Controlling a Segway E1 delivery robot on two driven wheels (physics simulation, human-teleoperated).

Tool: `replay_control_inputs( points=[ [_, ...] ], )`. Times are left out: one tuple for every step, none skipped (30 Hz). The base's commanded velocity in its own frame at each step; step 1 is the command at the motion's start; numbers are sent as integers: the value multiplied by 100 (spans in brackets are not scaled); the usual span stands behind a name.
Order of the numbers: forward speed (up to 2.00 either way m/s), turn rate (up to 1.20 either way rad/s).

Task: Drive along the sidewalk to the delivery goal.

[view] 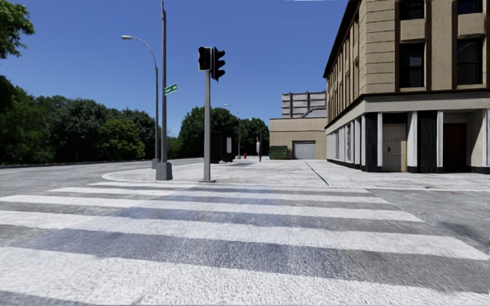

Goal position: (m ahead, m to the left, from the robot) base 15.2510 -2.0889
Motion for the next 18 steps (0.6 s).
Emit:
replay_control_inputs(
  points=[
    [129, -32],
    [129, -26],
    [129, -26],
    [129, -24],
    [129, -24],
    [129, -24],
    [129, -24],
    [129, -24],
    [129, -24],
    [129, -24],
    [129, -24],
    [129, -24],
    [129, -24],
    [129, -24],
    [129, -24],
    [129, -24],
    [129, -24],
    [129, -24]
  ],
)
